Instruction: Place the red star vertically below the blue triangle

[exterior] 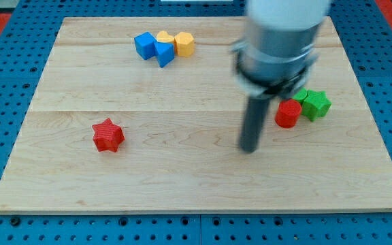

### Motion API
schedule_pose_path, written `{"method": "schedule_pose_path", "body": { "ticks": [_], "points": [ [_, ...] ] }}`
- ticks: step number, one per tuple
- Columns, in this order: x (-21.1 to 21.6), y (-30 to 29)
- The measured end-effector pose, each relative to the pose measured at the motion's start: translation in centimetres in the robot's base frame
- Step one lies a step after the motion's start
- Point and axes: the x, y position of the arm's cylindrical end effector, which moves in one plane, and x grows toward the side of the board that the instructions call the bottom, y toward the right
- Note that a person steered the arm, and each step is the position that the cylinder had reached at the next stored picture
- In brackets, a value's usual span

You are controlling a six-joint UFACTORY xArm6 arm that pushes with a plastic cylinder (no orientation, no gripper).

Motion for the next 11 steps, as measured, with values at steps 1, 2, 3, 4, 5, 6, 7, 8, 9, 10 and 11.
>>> {"method": "schedule_pose_path", "body": {
  "ticks": [1,2,3,4,5,6,7,8,9,10,11],
  "points": [
    [5.0,-15.4],
    [3.5,-28.9],
    [-0.6,-20.5],
    [-4.6,-11.4],
    [-4.5,-15.4],
    [-2.7,-26.1],
    [-5.1,-32.2],
    [-5.5,-17.9],
    [-6.7,-5.1],
    [-3.7,-12.7],
    [-2.4,-24.7]
  ]
}}
